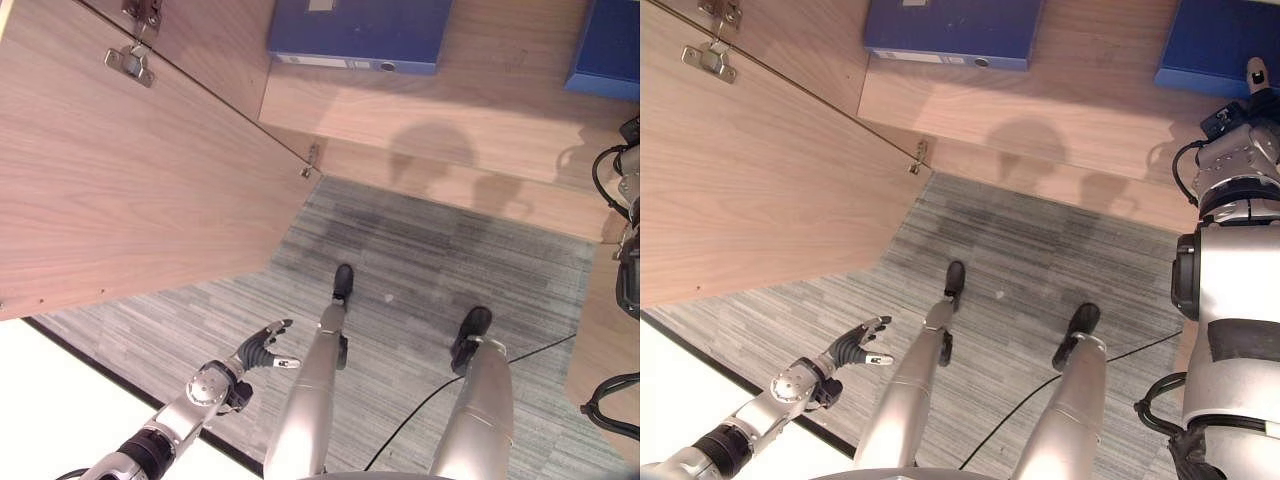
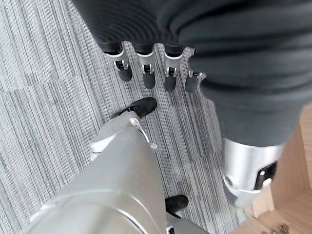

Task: Put the empty folder in the office cabinet

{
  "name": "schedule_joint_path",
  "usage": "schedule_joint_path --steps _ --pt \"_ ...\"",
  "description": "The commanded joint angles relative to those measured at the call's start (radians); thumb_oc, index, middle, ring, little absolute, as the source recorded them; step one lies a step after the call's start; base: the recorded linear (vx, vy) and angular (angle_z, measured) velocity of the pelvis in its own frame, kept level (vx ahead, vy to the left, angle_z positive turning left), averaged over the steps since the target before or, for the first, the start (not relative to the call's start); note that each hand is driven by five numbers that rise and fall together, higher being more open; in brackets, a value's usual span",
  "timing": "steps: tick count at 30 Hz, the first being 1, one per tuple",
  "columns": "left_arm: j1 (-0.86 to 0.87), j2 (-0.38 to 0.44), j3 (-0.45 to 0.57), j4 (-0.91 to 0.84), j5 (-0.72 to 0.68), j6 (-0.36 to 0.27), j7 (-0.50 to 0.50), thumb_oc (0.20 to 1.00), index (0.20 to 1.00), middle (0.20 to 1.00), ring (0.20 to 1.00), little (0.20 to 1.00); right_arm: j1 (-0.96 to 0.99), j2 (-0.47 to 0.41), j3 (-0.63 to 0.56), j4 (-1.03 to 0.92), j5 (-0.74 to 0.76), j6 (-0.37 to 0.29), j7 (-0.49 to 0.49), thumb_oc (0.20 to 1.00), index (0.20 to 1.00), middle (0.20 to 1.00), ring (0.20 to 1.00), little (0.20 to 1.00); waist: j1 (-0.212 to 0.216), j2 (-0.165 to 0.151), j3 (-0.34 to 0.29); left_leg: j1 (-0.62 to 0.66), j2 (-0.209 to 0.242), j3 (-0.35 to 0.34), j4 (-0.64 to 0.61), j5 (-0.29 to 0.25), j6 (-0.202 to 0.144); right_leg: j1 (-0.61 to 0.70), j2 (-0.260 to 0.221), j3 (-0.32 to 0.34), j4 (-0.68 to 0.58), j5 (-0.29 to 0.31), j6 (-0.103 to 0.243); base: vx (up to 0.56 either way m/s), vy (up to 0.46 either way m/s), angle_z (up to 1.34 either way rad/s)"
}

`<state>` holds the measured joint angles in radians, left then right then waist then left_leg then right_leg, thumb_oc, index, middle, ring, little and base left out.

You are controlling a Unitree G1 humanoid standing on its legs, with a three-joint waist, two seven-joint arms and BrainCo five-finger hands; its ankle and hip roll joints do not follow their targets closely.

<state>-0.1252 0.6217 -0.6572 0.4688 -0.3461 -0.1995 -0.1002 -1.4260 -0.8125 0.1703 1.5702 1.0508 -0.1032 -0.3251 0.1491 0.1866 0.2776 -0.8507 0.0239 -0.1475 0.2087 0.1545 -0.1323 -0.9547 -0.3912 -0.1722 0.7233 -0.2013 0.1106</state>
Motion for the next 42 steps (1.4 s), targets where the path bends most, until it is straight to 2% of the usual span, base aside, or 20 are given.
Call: schedule_joint_path --steps 1,7,9,11,15,16,17,18,21,22,28,36,39,40,42 --pt "-0.042 -0.004 0.042 0.013 -0.045 -0.014 -0.009 1.000 1.000 1.000 1.000 1.000 -0.003 -0.085 0.002 -0.104 0.011 -0.044 0.086 1.000 1.000 1.000 1.000 1.000 0.031 0.000 0.057 0.123 0.014 -0.023 0.061 -0.237 -0.010 0.175 0.048 0.010 -0.114 -0.061 0.039 0.00 0.000 0.00" --pt "-0.038 -0.029 0.079 0.052 -0.055 -0.007 -0.007 1.000 1.000 1.000 1.000 1.000 0.227 -0.001 -0.153 -0.085 0.045 -0.030 0.101 1.000 1.000 1.000 1.000 1.000 0.024 -0.004 0.065 0.181 0.029 -0.031 0.016 -0.221 -0.011 0.246 0.063 -0.015 -0.182 -0.032 0.045 -0.01 -0.009 0.02" --pt "-0.038 -0.044 0.101 0.078 -0.053 -0.006 -0.001 1.000 1.000 1.000 1.000 1.000 0.343 0.065 -0.236 -0.092 0.093 -0.039 0.114 1.000 1.000 1.000 1.000 1.000 0.020 -0.013 0.063 0.212 0.038 -0.034 -0.010 -0.211 -0.013 0.295 0.070 -0.031 -0.235 -0.018 0.047 -0.01 -0.017 0.02" --pt "-0.034 -0.045 0.107 0.094 -0.052 -0.007 -0.002 1.000 1.000 1.000 1.000 1.000 0.377 0.090 -0.259 -0.100 0.109 -0.044 0.115 1.000 1.000 1.000 1.000 1.000 0.019 -0.015 0.062 0.225 0.041 -0.036 -0.019 -0.207 -0.014 0.312 0.074 -0.036 -0.252 -0.012 0.047 0.00 0.002 -0.03" --pt "-0.018 -0.080 0.146 0.143 -0.044 -0.007 0.006 1.000 1.000 1.000 1.000 1.000 0.531 0.207 -0.331 -0.141 0.169 -0.065 0.148 1.000 1.000 1.000 1.000 1.000 0.006 -0.024 0.056 0.284 0.057 -0.037 -0.070 -0.188 -0.020 0.380 0.087 -0.050 -0.319 0.014 0.052 0.00 -0.005 -0.03" --pt "-0.014 -0.077 0.145 0.143 -0.044 -0.008 0.006 1.000 1.000 1.000 1.000 1.000 0.542 0.214 -0.335 -0.149 0.170 -0.068 0.147 1.000 1.000 1.000 1.000 1.000 0.005 -0.025 0.055 0.290 0.058 -0.038 -0.074 -0.186 -0.020 0.387 0.088 -0.052 -0.323 0.015 0.052 -0.09 0.029 0.00" --pt "-0.009 -0.084 0.156 0.155 -0.041 -0.007 0.007 1.000 1.000 1.000 1.000 1.000 0.573 0.233 -0.348 -0.158 0.178 -0.072 0.159 1.000 1.000 1.000 1.000 1.000 0.006 -0.024 0.062 0.287 0.059 -0.031 -0.077 -0.157 -0.020 0.391 0.084 -0.067 -0.336 0.050 0.047 0.00 0.000 0.00" --pt "-0.002 -0.092 0.164 0.161 -0.043 -0.008 0.008 1.000 1.000 1.000 1.000 1.000 0.608 0.259 -0.356 -0.176 0.181 -0.079 0.165 1.000 1.000 1.000 1.000 1.000 0.000 -0.030 0.054 0.311 0.063 -0.037 -0.088 -0.180 -0.024 0.417 0.091 -0.057 -0.346 0.023 0.053 0.01 -0.013 0.03" --pt "0.018 -0.106 0.201 0.188 -0.050 -0.008 0.008 1.000 1.000 1.000 1.000 1.000 0.701 0.312 -0.377 -0.200 0.171 -0.084 0.184 1.000 1.000 1.000 1.000 1.000 -0.006 -0.036 0.052 0.343 0.069 -0.043 -0.116 -0.164 -0.029 0.456 0.094 -0.070 -0.378 0.038 0.055 0.01 -0.021 0.04" --pt "0.025 -0.110 0.210 0.197 -0.047 -0.007 0.006 1.000 1.000 1.000 1.000 1.000 0.735 0.333 -0.384 -0.200 0.166 -0.085 0.187 1.000 1.000 1.000 1.000 1.000 -0.005 -0.038 0.055 0.346 0.070 -0.042 -0.125 -0.135 -0.027 0.466 0.094 -0.085 -0.396 0.070 0.050 -0.09 0.010 -0.01" --pt "0.053 -0.135 0.263 0.262 -0.026 -0.006 0.011 1.000 1.000 1.000 1.000 1.000 0.867 0.421 -0.395 -0.218 0.139 -0.071 0.214 1.000 1.000 1.000 1.000 1.000 -0.020 -0.051 0.052 0.405 0.086 -0.047 -0.165 -0.123 -0.030 0.519 0.105 -0.096 -0.431 0.083 0.049 -0.01 0.003 0.01" --pt "0.063 -0.150 0.284 0.302 -0.011 -0.009 0.013 1.000 1.000 1.000 1.000 1.000 0.894 0.447 -0.382 -0.238 0.129 -0.070 0.229 1.000 1.000 1.000 1.000 1.000 -0.027 -0.057 0.053 0.430 0.094 -0.037 -0.172 -0.122 -0.031 0.545 0.110 -0.094 -0.465 0.104 0.054 -0.02 0.005 -0.04" --pt "0.068 -0.159 0.300 0.325 0.001 -0.017 0.021 1.000 1.000 1.000 1.000 1.000 0.919 0.448 -0.348 -0.307 0.029 -0.098 0.220 1.000 1.000 1.000 1.000 1.000 -0.032 -0.061 0.050 0.437 0.092 -0.032 -0.162 -0.123 -0.031 0.567 0.108 -0.094 -0.475 0.114 0.057 -0.01 0.006 -0.01" --pt "0.068 -0.162 0.303 0.335 0.008 -0.017 0.023 1.000 1.000 1.000 1.000 1.000 0.926 0.440 -0.334 -0.315 -0.024 -0.104 0.209 0.200 0.200 0.200 0.200 0.200 -0.034 -0.062 0.048 0.438 0.092 -0.033 -0.160 -0.123 -0.031 0.571 0.108 -0.093 -0.478 0.116 0.057 0.00 0.000 0.00" --pt "0.072 -0.162 0.310 0.337 0.019 -0.020 0.029 1.000 1.000 1.000 1.000 1.000 0.938 0.433 -0.285 -0.370 -0.147 -0.117 0.186 0.200 0.200 0.200 0.200 0.200 -0.037 -0.064 0.046 0.442 0.090 -0.032 -0.160 -0.121 -0.032 0.580 0.106 -0.095 -0.488 0.124 0.058 0.00 0.000 0.00"
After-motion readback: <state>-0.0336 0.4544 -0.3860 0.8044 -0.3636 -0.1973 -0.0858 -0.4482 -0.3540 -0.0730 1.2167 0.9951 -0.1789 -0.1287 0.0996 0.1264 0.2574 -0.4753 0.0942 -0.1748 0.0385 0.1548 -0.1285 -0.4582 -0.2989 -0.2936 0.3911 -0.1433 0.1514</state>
